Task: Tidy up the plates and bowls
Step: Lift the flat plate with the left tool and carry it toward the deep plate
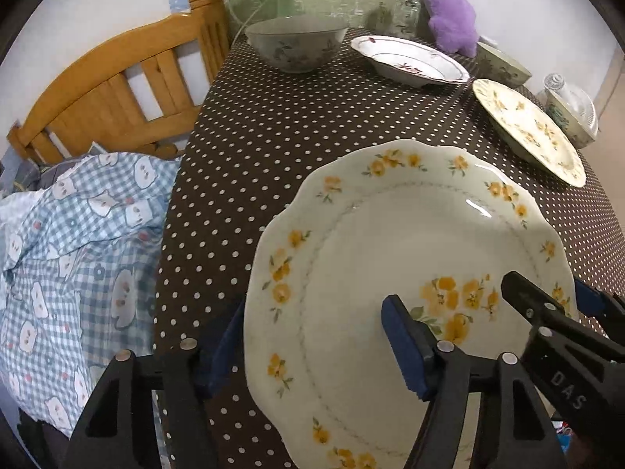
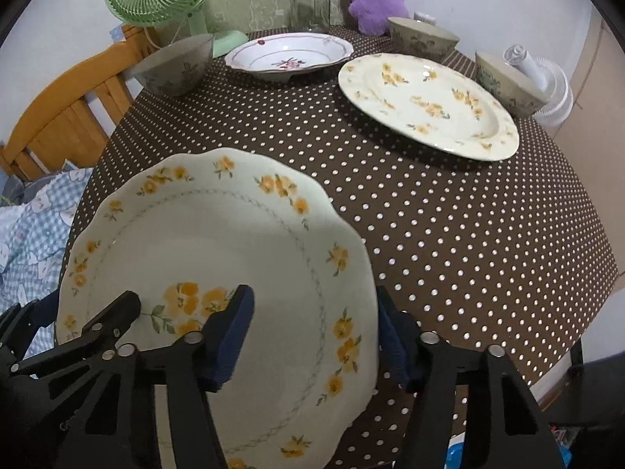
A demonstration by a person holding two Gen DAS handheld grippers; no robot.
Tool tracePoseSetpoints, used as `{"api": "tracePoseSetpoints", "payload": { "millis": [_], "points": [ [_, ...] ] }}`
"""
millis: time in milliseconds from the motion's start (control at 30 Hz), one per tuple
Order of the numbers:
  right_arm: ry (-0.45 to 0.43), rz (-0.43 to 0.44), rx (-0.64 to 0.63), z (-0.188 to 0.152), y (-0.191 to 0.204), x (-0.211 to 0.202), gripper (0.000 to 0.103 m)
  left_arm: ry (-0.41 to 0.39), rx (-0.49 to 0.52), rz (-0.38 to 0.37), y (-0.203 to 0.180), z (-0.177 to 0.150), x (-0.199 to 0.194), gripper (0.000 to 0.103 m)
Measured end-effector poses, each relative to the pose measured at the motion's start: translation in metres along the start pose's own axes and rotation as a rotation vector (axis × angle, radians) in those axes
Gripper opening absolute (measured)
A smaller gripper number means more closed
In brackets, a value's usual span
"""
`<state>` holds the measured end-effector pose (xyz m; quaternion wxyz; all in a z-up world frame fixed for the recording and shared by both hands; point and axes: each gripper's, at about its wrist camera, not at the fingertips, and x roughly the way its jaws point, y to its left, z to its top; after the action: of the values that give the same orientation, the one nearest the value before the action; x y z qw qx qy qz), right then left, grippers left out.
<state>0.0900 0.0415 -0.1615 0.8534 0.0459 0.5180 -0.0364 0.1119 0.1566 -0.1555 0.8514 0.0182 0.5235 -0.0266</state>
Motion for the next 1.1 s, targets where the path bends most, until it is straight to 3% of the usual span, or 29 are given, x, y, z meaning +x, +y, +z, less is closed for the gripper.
{"api": "tracePoseSetpoints", "payload": {
  "millis": [233,533,1100],
  "points": [
    [0.019,-0.027,-0.010,0.002,0.003,0.003,0.061,0.004,0.010,-0.006,-0.002,0.001,0.001,0.067],
    [0.052,0.029,0.016,0.012,-0.009,0.007,0.061,0.023,-0.007,0.025,-0.006,0.008,0.003,0.067],
    [0.063,0.054,-0.047,0.048,-0.041,0.020,0.061,0.036,-0.070,0.073,-0.032,0.027,0.009,0.067]
  ]
}}
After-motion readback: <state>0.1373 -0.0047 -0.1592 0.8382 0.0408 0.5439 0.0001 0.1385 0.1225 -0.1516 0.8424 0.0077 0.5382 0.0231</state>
